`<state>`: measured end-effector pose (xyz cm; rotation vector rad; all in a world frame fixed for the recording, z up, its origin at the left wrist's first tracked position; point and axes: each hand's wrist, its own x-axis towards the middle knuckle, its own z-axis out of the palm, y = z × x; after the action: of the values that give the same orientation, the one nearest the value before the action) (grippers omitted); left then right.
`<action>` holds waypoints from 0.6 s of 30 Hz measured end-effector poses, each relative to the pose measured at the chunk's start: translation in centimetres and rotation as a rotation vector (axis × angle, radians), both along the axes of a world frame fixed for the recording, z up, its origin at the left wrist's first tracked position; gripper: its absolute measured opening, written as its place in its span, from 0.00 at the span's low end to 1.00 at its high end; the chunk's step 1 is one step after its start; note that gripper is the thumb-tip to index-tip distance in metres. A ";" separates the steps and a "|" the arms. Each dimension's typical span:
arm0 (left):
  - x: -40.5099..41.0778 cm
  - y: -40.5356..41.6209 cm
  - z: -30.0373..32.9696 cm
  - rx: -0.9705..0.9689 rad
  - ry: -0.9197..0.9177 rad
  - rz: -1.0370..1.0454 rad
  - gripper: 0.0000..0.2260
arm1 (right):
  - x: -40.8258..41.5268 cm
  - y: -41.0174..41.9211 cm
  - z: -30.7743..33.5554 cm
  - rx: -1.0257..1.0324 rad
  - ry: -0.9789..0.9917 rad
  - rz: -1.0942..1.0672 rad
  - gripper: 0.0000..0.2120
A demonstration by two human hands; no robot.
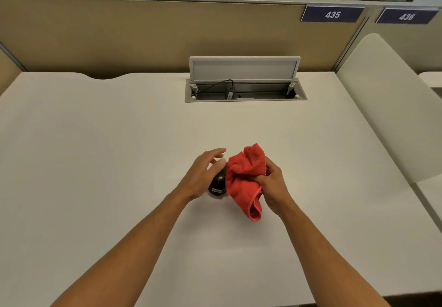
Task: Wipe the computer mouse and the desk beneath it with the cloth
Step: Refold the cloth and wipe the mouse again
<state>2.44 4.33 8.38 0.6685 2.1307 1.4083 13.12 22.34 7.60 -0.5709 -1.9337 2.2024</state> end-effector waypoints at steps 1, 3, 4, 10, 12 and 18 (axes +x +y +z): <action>-0.3 -0.7 -0.5 -0.071 0.102 -0.004 0.22 | 0.1 0.4 0.0 -0.012 -0.018 -0.022 0.25; -0.9 -2.1 -1.8 -0.221 0.258 -0.072 0.28 | 0.1 1.2 0.0 -0.016 -0.050 -0.056 0.23; -1.1 -2.5 -2.4 -0.282 0.302 -0.109 0.31 | 0.0 1.4 0.0 -0.008 -0.065 -0.069 0.21; -1.3 -3.3 -5.4 -0.387 0.401 -0.268 0.41 | -1.4 2.2 0.4 0.088 -0.138 -0.094 0.17; -1.2 -3.5 -6.1 -0.375 0.431 -0.278 0.40 | -2.1 2.2 0.4 0.154 -0.172 -0.092 0.19; -0.9 -3.5 -7.1 -0.367 0.519 -0.247 0.39 | -4.7 1.6 1.5 0.533 -0.212 0.041 0.32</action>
<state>1.49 0.82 1.23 1.1911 2.4915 0.7331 8.46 23.98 9.12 -0.6926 -2.5224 1.5817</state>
